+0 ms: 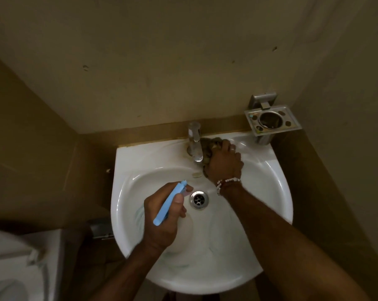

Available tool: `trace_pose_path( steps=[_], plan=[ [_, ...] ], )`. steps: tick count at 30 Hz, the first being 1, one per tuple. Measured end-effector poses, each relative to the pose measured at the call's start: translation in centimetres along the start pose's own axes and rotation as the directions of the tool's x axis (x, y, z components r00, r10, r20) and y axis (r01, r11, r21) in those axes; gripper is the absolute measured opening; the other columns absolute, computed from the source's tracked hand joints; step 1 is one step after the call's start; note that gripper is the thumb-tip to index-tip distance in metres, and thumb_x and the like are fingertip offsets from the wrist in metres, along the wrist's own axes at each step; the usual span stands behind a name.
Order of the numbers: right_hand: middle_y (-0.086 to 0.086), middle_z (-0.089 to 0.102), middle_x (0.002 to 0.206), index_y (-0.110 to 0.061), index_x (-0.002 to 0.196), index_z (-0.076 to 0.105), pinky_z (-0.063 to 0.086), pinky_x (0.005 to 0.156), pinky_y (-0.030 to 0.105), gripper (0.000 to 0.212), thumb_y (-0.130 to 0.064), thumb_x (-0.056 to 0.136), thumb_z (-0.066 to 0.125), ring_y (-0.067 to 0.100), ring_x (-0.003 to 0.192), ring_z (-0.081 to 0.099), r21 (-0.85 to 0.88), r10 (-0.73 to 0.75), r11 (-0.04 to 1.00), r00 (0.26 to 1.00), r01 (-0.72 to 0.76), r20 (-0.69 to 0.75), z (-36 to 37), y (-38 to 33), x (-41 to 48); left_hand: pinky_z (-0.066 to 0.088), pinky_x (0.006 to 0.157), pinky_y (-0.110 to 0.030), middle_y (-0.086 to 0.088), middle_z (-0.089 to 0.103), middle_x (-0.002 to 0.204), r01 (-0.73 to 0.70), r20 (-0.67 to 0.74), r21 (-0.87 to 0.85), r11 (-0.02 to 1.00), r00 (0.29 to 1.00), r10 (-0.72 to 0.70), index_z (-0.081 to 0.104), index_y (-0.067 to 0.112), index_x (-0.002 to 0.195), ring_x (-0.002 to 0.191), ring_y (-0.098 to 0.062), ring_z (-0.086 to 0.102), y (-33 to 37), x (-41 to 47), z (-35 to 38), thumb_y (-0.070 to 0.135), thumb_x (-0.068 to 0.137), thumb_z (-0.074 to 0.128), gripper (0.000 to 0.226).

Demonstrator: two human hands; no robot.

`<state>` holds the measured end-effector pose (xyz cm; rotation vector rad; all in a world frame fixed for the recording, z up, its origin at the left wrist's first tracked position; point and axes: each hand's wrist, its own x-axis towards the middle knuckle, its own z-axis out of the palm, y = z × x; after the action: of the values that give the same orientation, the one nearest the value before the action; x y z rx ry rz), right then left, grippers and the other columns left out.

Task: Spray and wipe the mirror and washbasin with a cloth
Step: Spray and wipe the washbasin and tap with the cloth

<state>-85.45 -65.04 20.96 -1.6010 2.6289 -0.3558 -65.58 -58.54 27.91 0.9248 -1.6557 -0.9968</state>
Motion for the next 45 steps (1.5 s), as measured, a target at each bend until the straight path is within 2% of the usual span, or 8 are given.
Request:
trace_pose_path(
  steps=[7, 15, 21, 26, 31, 35, 39, 45],
  plan=[
    [0.012, 0.052, 0.126, -0.019, 0.128, 0.057, 0.05, 0.082, 0.048, 0.054, -0.046, 0.093, 0.026, 0.035, 0.105, 0.054, 0.127, -0.002, 0.992, 0.999, 0.008, -0.047, 2.1, -4.6, -5.6, 0.061, 0.062, -0.03, 0.002, 0.066, 0.076, 0.035, -0.097, 0.011, 0.999, 0.995, -0.034, 0.065, 0.046, 0.096, 0.061, -0.012, 0.066, -0.3, -0.6, -1.3, 0.059, 0.097, 0.04, 0.028],
    [0.013, 0.06, 0.124, -0.028, 0.115, 0.066, 0.049, 0.086, 0.046, 0.027, -0.035, 0.09, 0.057, 0.036, 0.109, 0.056, 0.193, 0.148, 0.971, 0.989, -0.144, -0.005, 1.8, -8.7, -4.7, 0.058, 0.062, -0.024, -0.001, 0.068, 0.076, 0.059, -0.116, 0.03, 0.998, 0.992, -0.055, 0.066, 0.024, 0.099, 0.058, -0.014, 0.066, -1.6, -1.4, -2.6, 0.06, 0.098, 0.038, 0.045],
    [0.012, 0.065, 0.115, -0.027, 0.099, 0.075, 0.053, 0.063, 0.04, 0.028, -0.036, 0.073, 0.076, 0.031, 0.083, 0.065, 0.003, -0.171, 0.985, 0.985, 0.171, -0.024, 1.9, -8.9, -5.7, 0.055, 0.06, -0.019, 0.003, 0.067, 0.07, 0.013, -0.096, -0.005, 1.0, 0.995, -0.013, 0.067, 0.041, 0.099, 0.058, -0.009, 0.065, -1.1, -2.1, -1.6, 0.057, 0.099, 0.039, 0.032],
    [0.014, 0.063, 0.117, -0.027, 0.112, 0.07, 0.047, 0.069, 0.037, 0.032, -0.038, 0.083, 0.063, 0.031, 0.096, 0.059, -0.107, -0.388, 0.917, 0.921, 0.384, -0.025, 4.0, -4.5, -7.7, 0.057, 0.055, -0.033, 0.009, 0.07, 0.08, -0.025, -0.04, -0.006, 1.0, 0.999, 0.024, 0.066, 0.043, 0.108, 0.057, -0.014, 0.065, -1.5, -2.3, -1.7, 0.053, 0.1, 0.041, 0.028],
    [0.011, 0.05, 0.133, -0.028, 0.123, 0.063, 0.049, 0.082, 0.049, 0.043, -0.042, 0.082, 0.064, 0.037, 0.112, 0.054, -0.082, -0.345, 0.915, 0.873, 0.394, 0.345, 3.7, 1.0, -9.9, 0.056, 0.055, -0.038, -0.004, 0.067, 0.078, -0.027, 0.0, 0.007, 1.0, 1.0, 0.027, 0.066, 0.045, 0.108, 0.058, -0.016, 0.065, -2.1, -2.1, -1.0, 0.051, 0.1, 0.041, 0.027],
    [-0.002, 0.068, 0.1, -0.038, 0.089, 0.075, 0.051, 0.067, 0.033, 0.028, -0.053, 0.066, 0.069, 0.024, 0.099, 0.05, -0.325, -0.318, 0.848, 0.893, 0.418, 0.317, 3.1, 4.0, -10.0, 0.058, 0.057, -0.038, 0.003, 0.069, 0.08, 0.008, 0.005, 0.006, 1.0, 1.0, -0.008, 0.066, 0.049, 0.109, 0.057, -0.017, 0.066, -2.2, -1.8, -0.6, 0.054, 0.099, 0.04, 0.028],
    [0.016, 0.054, 0.134, -0.021, 0.115, 0.067, 0.043, 0.09, 0.052, 0.044, -0.046, 0.091, 0.039, 0.039, 0.124, 0.045, -0.371, -0.355, 0.759, 0.818, 0.535, 0.453, 3.4, 7.7, -7.1, 0.059, 0.06, -0.037, 0.022, 0.071, 0.088, 0.016, -0.013, -0.005, 1.0, 1.0, -0.016, 0.065, 0.051, 0.108, 0.059, -0.017, 0.067, -1.7, -1.1, -1.0, 0.055, 0.099, 0.041, 0.027],
    [0.007, 0.064, 0.119, -0.024, 0.111, 0.072, 0.036, 0.084, 0.041, 0.045, -0.046, 0.078, 0.05, 0.03, 0.101, 0.056, -0.378, -0.381, 0.788, 0.866, 0.487, 0.322, 1.2, 7.6, -8.3, 0.057, 0.054, -0.035, 0.019, 0.072, 0.1, 0.004, -0.062, -0.028, 1.0, 0.998, -0.005, 0.066, 0.04, 0.109, 0.06, -0.019, 0.066, -1.2, 0.1, -1.8, 0.054, 0.099, 0.041, 0.03]
  ],
)
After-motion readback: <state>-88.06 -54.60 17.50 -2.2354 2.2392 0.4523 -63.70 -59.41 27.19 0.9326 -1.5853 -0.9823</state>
